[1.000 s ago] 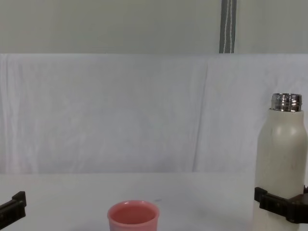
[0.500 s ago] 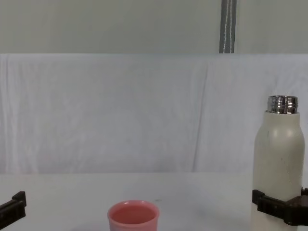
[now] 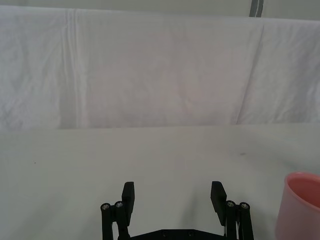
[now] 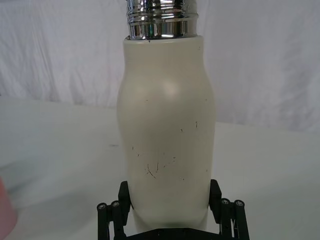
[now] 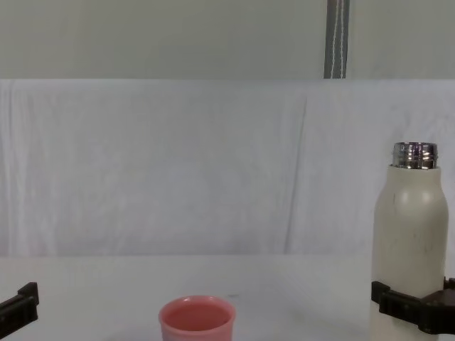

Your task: Grasp the thermos with one hand and pour water into the cup lid.

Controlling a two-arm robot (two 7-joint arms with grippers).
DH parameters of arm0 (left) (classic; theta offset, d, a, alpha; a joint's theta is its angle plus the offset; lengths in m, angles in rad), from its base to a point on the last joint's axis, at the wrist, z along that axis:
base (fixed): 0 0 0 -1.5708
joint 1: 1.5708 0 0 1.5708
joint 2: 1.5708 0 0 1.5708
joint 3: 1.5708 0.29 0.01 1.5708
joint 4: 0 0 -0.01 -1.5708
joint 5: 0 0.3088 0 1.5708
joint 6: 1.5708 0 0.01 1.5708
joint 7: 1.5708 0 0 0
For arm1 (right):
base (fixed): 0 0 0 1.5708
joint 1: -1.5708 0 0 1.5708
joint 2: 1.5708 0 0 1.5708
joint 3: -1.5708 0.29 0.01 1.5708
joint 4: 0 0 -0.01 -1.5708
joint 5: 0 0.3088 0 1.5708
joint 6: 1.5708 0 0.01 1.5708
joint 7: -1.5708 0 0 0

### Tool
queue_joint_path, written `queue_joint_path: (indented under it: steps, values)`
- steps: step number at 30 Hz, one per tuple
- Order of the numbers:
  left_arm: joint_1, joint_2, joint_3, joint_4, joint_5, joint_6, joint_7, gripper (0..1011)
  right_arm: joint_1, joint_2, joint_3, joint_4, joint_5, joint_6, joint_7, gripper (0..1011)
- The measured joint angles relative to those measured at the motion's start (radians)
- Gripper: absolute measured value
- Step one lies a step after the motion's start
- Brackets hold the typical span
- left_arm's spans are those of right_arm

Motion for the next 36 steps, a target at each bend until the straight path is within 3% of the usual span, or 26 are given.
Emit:
queue_joint_path:
  steps: [36]
  values:
    - [0.0, 0.0, 0.0, 0.0, 0.0, 0.0, 0.0, 1001, -0.001, 0.0, 0.001, -0.002, 0.001, -0.001, 0.0, 1001]
